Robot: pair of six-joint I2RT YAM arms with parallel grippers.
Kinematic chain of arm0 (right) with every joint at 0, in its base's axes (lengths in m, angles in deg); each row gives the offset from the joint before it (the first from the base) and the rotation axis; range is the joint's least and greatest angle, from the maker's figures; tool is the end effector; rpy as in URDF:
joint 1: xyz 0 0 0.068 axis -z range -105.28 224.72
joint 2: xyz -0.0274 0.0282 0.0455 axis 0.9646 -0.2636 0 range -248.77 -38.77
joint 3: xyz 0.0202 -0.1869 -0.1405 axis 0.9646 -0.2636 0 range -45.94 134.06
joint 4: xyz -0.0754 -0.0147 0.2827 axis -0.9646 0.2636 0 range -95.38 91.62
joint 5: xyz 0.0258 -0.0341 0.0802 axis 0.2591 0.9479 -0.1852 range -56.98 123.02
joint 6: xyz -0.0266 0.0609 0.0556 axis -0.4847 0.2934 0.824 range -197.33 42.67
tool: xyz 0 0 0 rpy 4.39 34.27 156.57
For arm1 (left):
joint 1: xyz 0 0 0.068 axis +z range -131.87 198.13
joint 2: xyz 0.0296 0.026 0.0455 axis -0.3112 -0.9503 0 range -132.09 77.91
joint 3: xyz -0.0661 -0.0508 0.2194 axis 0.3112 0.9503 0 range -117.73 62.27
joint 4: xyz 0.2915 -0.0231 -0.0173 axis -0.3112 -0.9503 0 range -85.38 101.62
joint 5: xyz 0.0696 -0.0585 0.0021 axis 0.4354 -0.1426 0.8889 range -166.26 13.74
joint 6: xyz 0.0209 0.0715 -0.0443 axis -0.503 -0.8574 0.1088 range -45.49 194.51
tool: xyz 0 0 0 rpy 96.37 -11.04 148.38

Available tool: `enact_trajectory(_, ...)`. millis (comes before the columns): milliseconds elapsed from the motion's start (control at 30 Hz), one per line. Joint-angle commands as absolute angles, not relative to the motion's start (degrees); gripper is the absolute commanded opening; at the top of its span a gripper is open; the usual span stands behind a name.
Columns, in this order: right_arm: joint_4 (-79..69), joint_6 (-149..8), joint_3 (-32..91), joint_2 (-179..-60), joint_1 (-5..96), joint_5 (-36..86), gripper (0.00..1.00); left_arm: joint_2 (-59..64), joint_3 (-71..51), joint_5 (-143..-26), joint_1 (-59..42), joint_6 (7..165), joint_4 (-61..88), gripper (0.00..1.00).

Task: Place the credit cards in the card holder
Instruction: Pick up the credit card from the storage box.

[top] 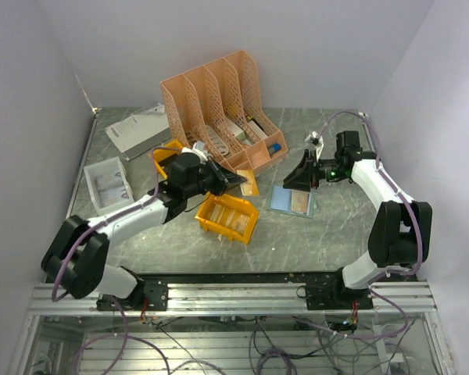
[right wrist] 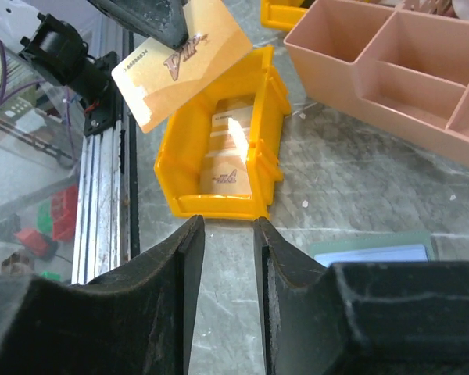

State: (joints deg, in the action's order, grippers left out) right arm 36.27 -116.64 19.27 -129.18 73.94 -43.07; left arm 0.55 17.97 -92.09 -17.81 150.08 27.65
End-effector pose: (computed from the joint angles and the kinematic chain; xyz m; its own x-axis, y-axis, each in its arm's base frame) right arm 0.3342 0.0790 0.1887 -0.4676 -0.1587 -0.8696 -0.8802 0.1742 0.4415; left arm 0.2939 -0.2390 0.1876 -0.8105 -0.5631 -0.1609 -0.0363 0.3224 -0.9459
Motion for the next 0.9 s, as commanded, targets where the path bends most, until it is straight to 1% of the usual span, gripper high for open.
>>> enact_trajectory(0,30.5,-108.3,18.1,-128.1,75.1,-42.0,0.33,-5.2,13.3,-96.1,-19.4,149.8,37.0,0.07)
enact_trajectory(100,27.7,-104.9,17.1,-127.1,76.4,-42.1,0.38,-10.1,11.9,-99.1,-20.4,142.8,44.6,0.07)
enact_trajectory(200,27.1,-103.6,16.5,-127.1,77.0,-43.8,0.45,-14.5,12.3,-101.2,-21.3,138.3,56.6,0.07)
enact_trajectory(300,27.8,-103.2,16.6,-128.4,77.0,-46.3,0.47,-18.0,11.5,-101.6,-22.7,134.5,63.6,0.07)
enact_trajectory(500,37.3,-110.8,19.6,-132.1,77.0,-49.5,0.47,-22.9,11.2,-102.2,-24.8,131.2,76.6,0.07)
enact_trajectory(600,37.7,-110.9,19.5,-132.6,76.9,-49.7,0.48,-24.6,12.2,-101.2,-24.9,131.9,82.2,0.07)
enact_trajectory(700,37.4,-110.6,19.3,-132.4,76.3,-50.0,0.47,-25.4,12.1,-100.2,-25.0,131.6,83.5,0.07)
enact_trajectory(767,37.0,-110.4,19.2,-132.2,75.9,-50.3,0.46,-25.9,11.9,-99.6,-25.1,131.6,84.2,0.07)
enact_trajectory(867,38.4,-112.1,19.3,-132.2,75.6,-51.6,0.4,-26.4,11.6,-98.8,-25.3,131.3,85.1,0.07)
